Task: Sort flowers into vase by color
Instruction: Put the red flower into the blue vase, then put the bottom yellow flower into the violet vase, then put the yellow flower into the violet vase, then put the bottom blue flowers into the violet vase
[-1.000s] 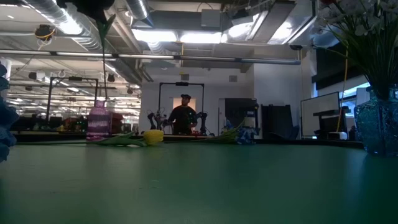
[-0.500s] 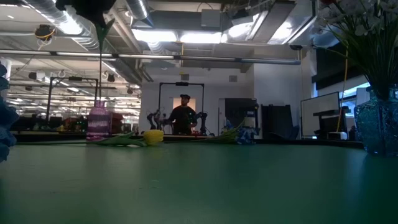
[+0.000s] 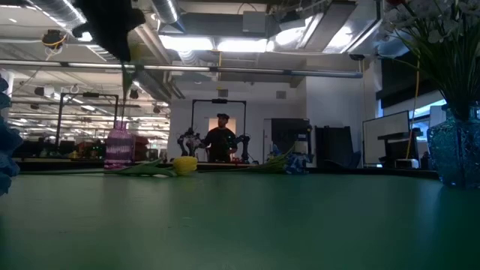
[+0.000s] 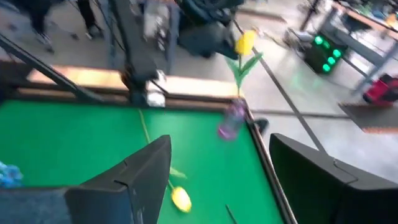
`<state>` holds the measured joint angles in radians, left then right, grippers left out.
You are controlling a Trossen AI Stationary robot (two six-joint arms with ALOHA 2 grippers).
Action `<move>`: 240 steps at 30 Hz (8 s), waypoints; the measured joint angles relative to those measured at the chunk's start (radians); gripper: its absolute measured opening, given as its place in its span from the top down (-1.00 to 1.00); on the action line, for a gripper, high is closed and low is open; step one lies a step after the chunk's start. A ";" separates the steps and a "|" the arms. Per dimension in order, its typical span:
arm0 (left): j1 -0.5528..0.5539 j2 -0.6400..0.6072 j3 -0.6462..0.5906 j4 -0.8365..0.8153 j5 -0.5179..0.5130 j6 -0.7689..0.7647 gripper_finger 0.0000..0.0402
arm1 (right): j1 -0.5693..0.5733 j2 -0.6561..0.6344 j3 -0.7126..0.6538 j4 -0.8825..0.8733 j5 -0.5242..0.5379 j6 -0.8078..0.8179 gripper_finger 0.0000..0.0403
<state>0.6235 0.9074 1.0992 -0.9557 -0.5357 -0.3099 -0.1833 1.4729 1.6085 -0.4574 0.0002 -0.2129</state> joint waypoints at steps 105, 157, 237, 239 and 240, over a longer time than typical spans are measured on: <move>-0.543 -0.315 -0.429 0.807 0.079 0.316 0.97 | -0.003 -0.188 -0.231 -0.071 -0.004 -0.182 -0.36; 0.208 -0.112 -0.795 1.935 -0.010 0.468 0.98 | 0.201 -0.189 -0.232 -0.102 0.140 -0.101 -0.36; -0.226 -0.528 -0.209 0.163 0.338 -0.155 0.40 | 0.337 -0.729 -0.621 0.296 0.192 0.089 -0.36; -0.246 -0.557 -0.209 0.170 0.332 -0.152 0.41 | 0.333 -0.761 -0.621 0.296 0.192 0.090 -0.36; -0.250 -0.566 -0.209 0.176 0.329 -0.146 0.41 | 0.334 -0.773 -0.621 0.296 0.193 0.102 -0.36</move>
<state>0.3736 0.3411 0.8906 -0.7801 -0.2070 -0.4559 0.1505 0.6996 0.9871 -0.1612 0.1935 -0.1109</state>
